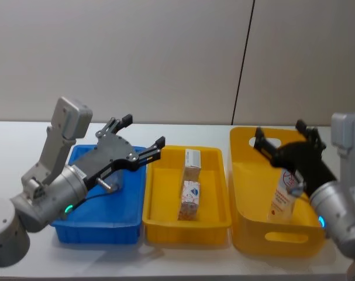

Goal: Bimanual collaborative sorting of washing and personal care products

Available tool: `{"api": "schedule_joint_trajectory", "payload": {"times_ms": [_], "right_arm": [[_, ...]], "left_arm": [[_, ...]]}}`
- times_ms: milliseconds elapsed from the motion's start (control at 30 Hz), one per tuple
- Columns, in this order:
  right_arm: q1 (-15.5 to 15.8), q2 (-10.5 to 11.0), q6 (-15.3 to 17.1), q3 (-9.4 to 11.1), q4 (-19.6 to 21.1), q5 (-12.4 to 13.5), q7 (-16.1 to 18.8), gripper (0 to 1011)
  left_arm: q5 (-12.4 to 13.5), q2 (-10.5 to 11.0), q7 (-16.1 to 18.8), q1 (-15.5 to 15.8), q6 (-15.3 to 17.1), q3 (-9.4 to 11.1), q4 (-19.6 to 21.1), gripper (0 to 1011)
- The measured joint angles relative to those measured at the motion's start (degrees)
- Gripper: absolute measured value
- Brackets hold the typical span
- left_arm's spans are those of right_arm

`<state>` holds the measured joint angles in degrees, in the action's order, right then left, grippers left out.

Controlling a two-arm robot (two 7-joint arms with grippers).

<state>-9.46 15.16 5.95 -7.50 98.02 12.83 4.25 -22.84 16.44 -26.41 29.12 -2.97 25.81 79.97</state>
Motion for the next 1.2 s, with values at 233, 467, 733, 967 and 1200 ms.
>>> {"api": "schedule_joint_trajectory", "payload": {"times_ms": [233,467,733,967,1200], "right_arm": [[4.6,1.9,-1.8,-2.5,1.4,1.6,-0.2,1003],[8.2,3.3,-3.2,-4.3,2.6,2.9,-0.3,1003],[10.2,4.2,-4.0,-5.4,3.2,3.7,-0.4,1003],[10.3,4.2,-4.0,-5.5,3.2,3.7,-0.4,1004],[10.3,4.2,-4.0,-5.4,3.2,3.7,-0.4,1003]], "left_arm": [[2.3,1.1,5.2,-3.1,0.8,0.0,2.6,1001],[4.6,2.2,10.4,-6.2,1.6,0.1,5.3,1001],[7.4,3.5,16.7,-10.0,2.5,0.1,8.5,1001],[9.6,4.6,21.8,-13.1,3.2,0.2,11.1,1002],[11.1,5.3,25.1,-15.1,3.7,0.2,12.9,1001]]}}
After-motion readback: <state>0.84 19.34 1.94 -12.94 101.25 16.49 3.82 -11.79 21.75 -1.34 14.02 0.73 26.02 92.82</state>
